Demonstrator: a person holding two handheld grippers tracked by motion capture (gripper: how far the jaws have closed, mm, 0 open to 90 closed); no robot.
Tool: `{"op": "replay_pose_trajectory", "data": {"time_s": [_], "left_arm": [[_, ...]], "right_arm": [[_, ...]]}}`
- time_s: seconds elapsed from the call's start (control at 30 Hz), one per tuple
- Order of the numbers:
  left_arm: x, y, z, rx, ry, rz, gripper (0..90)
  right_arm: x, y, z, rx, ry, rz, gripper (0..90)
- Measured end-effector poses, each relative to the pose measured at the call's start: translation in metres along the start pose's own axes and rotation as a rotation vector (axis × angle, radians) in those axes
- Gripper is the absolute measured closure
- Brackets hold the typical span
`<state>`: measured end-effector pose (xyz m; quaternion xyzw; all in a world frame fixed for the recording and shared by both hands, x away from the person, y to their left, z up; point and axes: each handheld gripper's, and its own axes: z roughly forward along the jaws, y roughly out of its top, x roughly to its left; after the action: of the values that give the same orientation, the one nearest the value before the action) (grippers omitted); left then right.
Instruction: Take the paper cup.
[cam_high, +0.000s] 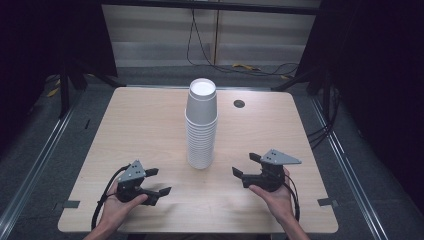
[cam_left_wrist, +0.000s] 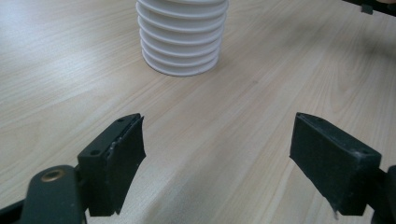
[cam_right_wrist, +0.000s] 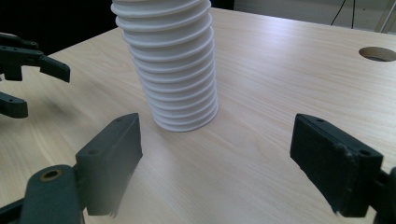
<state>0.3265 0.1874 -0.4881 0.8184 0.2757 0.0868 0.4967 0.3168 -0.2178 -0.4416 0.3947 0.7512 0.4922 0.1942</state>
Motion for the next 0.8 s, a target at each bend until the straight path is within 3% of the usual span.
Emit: {"op": "replay_pose_trajectory", "data": {"time_s": [0.53,0.8], "left_arm": [[0.000,-0.001,-0.004,-0.004,0.009,0.004,17.6],[0.000,-0.001,-0.008,-0.009,0.018,0.012,17.6]], "right_arm": [[0.008,0.025,-0.007,-0.018,0.021,-0.049,17.0],[0.014,0.046,-0.004,-0.033,0.048,-0.069,17.0]]}}
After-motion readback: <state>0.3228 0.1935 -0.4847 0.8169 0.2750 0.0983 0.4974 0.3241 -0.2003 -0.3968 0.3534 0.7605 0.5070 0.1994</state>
